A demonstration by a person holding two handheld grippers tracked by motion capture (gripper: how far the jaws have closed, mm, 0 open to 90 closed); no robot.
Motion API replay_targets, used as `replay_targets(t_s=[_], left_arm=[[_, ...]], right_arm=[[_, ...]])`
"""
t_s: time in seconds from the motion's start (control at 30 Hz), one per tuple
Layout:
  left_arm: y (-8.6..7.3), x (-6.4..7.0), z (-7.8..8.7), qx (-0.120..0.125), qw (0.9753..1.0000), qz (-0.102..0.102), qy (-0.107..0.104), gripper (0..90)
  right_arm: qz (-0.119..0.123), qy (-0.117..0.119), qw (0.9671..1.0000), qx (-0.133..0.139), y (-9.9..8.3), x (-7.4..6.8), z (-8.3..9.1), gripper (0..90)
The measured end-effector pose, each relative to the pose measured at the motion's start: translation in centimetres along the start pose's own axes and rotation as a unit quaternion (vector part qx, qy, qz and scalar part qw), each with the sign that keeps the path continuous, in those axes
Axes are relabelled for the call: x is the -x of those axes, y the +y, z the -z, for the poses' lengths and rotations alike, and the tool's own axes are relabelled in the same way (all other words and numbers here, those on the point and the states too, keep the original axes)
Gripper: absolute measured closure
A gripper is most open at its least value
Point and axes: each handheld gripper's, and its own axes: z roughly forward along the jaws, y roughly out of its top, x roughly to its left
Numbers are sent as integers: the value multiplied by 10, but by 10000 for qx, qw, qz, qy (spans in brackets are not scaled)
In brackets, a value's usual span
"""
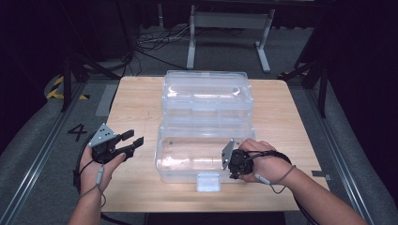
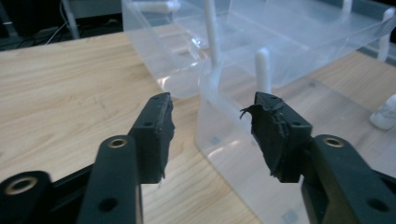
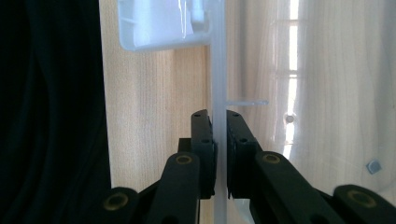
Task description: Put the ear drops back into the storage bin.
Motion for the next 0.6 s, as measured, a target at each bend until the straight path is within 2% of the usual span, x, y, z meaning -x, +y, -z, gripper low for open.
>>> replay_targets(t_s=[0.17, 0.2, 0.27, 0.3, 0.37, 0.4, 0.43, 0.53, 0.6], left_arm=[[17, 2, -2, -20, 9998, 36, -188, 468], [20, 3, -4, -9, 9996, 46, -269, 466], [27, 5, -7, -115, 9984, 199, -526, 442], [30, 7, -9, -36, 9975, 186, -681, 444], [33, 8, -10, -22, 9972, 154, -729, 440], [40, 13, -16, -77, 9968, 39, -795, 439], [40, 13, -16, -77, 9968, 39, -795, 438], [49, 17, -23, -106, 9964, -171, -821, 431], [53, 20, -27, -101, 9961, -232, -844, 428]], right_arm=[[-56, 2, 10000, 61, -1, 0, 0, 840], [-64, 19, 9999, 77, -2, 0, 0, 839], [-88, 21, 9999, 113, -3, 0, 0, 838], [-74, 23, 9999, 132, -3, 1, 0, 838], [-87, 16, 9998, 152, -4, 0, 0, 838], [-92, 18, 9999, 138, -4, 0, 0, 838], [-92, 18, 9999, 138, -4, 0, 0, 838], [-126, 25, 9998, 140, -4, 1, 0, 837], [-142, 46, 9998, 145, -4, 1, 1, 837]])
